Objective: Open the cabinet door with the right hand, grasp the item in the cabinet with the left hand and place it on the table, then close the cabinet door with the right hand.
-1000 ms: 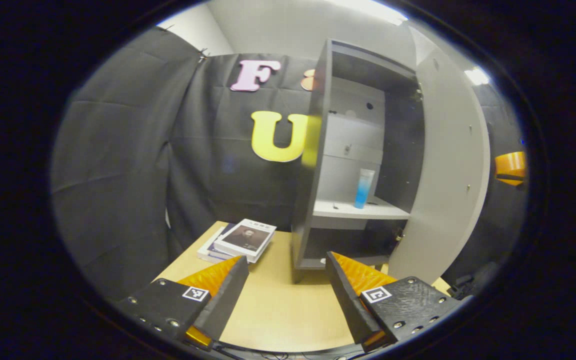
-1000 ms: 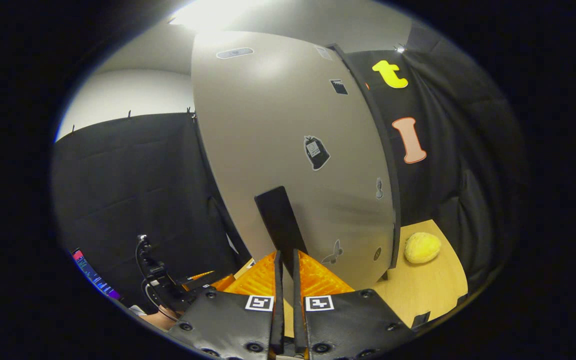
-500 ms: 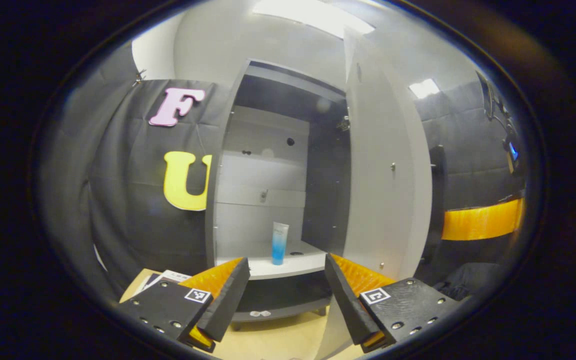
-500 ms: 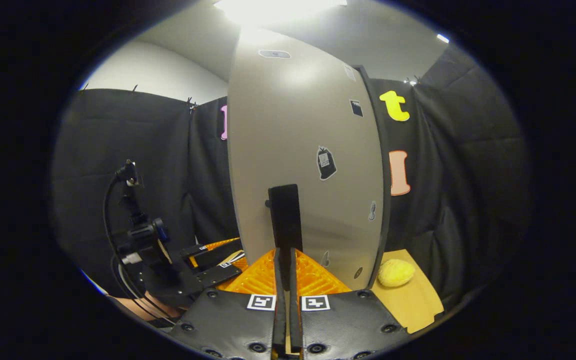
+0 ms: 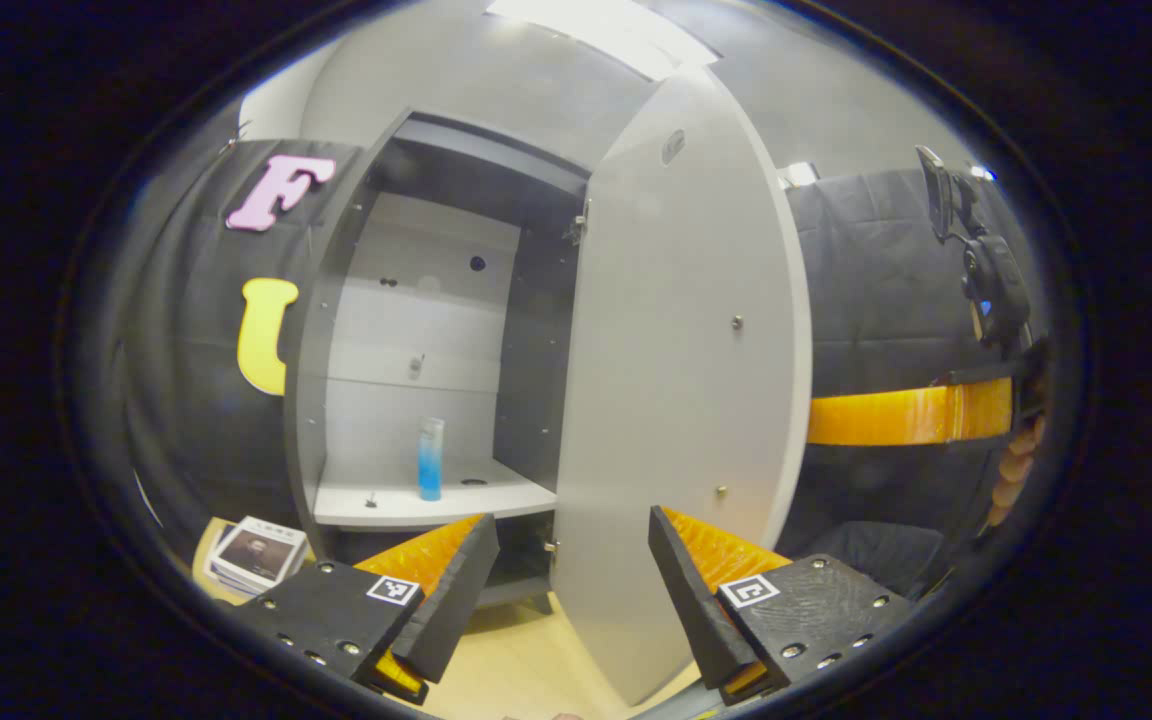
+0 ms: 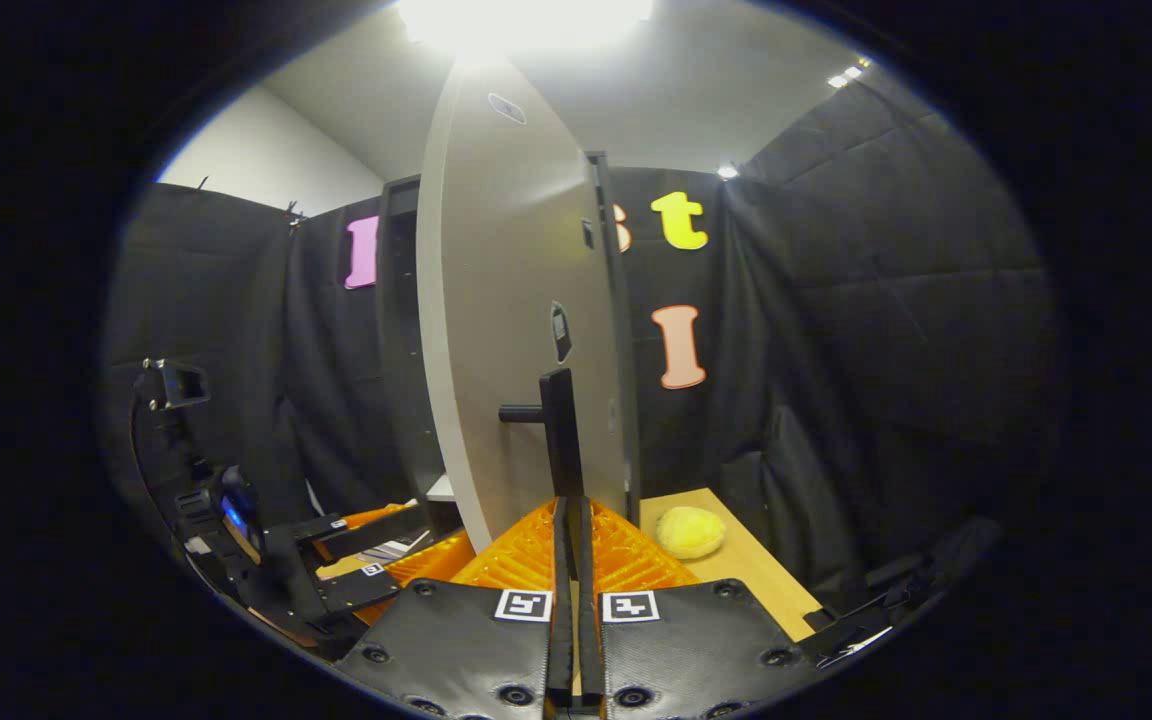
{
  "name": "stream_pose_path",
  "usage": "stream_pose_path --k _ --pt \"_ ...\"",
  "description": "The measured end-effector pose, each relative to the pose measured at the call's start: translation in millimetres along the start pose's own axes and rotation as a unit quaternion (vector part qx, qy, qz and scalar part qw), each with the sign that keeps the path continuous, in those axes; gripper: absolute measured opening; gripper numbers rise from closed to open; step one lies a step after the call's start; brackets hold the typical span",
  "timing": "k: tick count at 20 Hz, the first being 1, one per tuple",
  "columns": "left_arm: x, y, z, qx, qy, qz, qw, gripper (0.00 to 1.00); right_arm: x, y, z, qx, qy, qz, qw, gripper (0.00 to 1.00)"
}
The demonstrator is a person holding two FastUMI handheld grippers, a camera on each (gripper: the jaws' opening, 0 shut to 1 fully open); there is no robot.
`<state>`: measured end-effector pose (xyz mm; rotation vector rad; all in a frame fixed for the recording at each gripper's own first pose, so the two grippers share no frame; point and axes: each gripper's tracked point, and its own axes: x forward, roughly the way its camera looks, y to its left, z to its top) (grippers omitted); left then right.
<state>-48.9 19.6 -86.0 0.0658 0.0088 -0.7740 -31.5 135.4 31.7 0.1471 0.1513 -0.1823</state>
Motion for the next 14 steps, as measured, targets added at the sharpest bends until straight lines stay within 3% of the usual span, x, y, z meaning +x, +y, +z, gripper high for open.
stream_pose_path --k 5,7,10,12,14 --pt "-14 46 -27 -0.032 0.043 0.053 0.997 0.89 2 -101 -4 0.011 0.013 -0.105 0.994 0.02" --pt "-19 67 -31 -0.025 0.053 0.077 0.995 0.89 1 -109 -2 0.053 0.01 -0.084 0.995 0.02" --pt "-20 82 -33 -0.014 0.06 0.098 0.993 0.89 4 -120 -5 0.054 0.019 -0.083 0.995 0.02" --pt "-18 88 -31 -0.019 0.062 0.099 0.993 0.93 2 -121 -1 0.057 0.016 -0.083 0.995 0.02" --pt "-16 96 -30 -0.023 0.066 0.094 0.993 0.89 -5 -126 2 0.055 0.011 -0.094 0.994 0.02"
